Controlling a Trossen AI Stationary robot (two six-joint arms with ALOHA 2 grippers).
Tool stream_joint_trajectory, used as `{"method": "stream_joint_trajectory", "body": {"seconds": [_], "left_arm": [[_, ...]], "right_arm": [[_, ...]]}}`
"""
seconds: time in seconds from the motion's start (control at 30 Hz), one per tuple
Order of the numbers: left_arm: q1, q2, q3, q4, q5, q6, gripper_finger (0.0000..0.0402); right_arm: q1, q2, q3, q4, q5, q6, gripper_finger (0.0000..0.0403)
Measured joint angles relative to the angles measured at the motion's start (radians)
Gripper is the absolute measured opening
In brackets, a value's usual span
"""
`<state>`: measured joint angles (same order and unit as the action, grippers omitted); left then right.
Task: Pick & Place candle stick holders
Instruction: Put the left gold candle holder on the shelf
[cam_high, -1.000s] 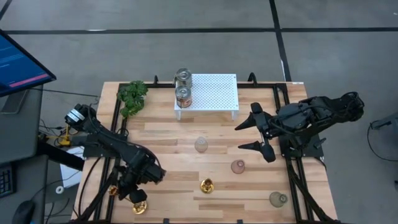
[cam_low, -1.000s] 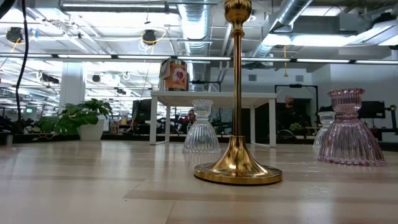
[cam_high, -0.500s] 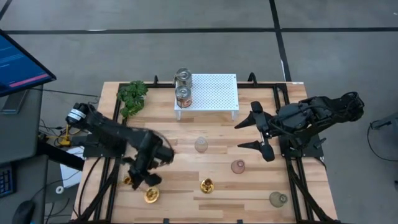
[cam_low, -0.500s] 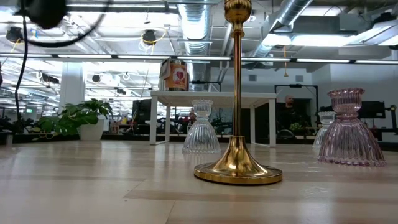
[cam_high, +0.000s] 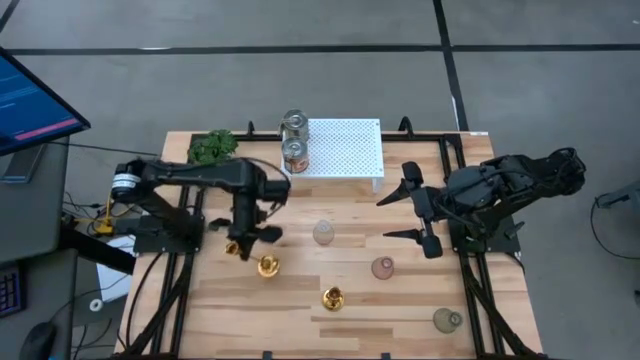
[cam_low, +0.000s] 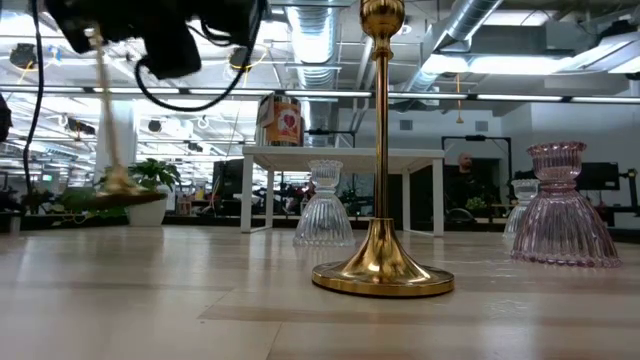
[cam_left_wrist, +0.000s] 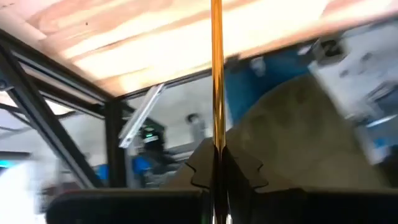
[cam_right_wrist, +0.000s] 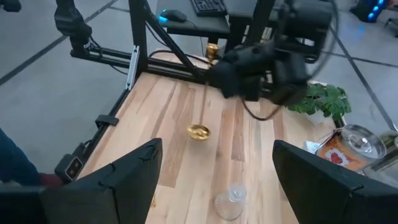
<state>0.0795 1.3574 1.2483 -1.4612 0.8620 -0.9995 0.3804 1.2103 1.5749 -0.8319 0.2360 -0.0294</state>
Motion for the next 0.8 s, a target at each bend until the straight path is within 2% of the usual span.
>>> {"method": "stream_joint_trajectory", "body": {"seconds": [0.37, 0.53, 0.8], "left_arm": [[0.162, 0.008, 0.0, -0.001, -0.007, -0.257, 0.0018], [0.19, 0.025, 0.0, 0.057, -0.029, -0.336, 0.0022], [0.196, 0.06, 0.0, 0.167, -0.01, -0.367, 0.0023]], "right_arm": [[-0.017, -0.001, 0.0, 0.002, -0.026, 0.004, 0.0296], [-0.016, -0.001, 0.0, 0.003, -0.026, 0.013, 0.0296], [-0.016, -0.001, 0.0, 0.006, -0.026, 0.03, 0.0296]]}}
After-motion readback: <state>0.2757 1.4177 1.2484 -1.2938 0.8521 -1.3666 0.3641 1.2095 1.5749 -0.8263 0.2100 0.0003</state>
